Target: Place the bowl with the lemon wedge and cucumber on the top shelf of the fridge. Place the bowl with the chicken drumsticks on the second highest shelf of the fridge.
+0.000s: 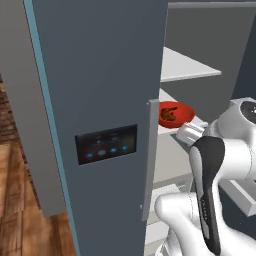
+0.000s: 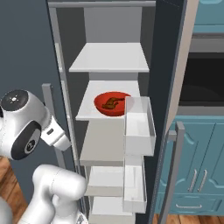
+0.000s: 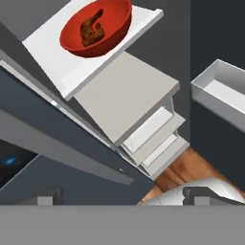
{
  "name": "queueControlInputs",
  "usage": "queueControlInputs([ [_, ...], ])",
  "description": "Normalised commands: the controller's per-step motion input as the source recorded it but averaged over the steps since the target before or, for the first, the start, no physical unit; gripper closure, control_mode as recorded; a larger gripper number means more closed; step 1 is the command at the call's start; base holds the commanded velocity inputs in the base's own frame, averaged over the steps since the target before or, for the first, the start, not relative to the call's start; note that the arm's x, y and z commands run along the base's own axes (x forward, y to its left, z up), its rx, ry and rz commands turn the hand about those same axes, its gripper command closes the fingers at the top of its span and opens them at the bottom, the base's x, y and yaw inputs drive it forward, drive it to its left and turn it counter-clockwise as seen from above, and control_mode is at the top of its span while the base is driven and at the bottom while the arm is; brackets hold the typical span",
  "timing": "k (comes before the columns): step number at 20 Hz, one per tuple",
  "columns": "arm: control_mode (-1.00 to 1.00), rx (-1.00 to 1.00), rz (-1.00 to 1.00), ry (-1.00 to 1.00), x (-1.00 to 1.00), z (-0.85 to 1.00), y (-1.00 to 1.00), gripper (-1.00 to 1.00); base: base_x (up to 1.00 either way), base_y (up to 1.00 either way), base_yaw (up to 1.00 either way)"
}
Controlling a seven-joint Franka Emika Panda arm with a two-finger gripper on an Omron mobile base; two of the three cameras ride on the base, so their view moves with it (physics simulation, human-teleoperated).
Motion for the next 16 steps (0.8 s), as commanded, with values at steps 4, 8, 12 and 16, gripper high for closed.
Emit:
queueControlInputs([
  [4, -1.00, 0.00, 0.03, 0.00, -0.19, 0.00, 0.01, -1.00, 0.00, 0.00, 0.00],
  [8, 1.00, 0.00, 0.00, 0.00, 0.00, 0.00, 0.00, -1.00, -0.96, 0.31, 0.35],
  [12, 1.00, 0.00, 0.00, 0.00, 0.00, 0.00, 0.00, -1.00, -0.61, 0.88, 0.79],
  [16, 1.00, 0.00, 0.00, 0.00, 0.00, 0.00, 0.00, -1.00, -0.16, 0.67, 0.97],
])
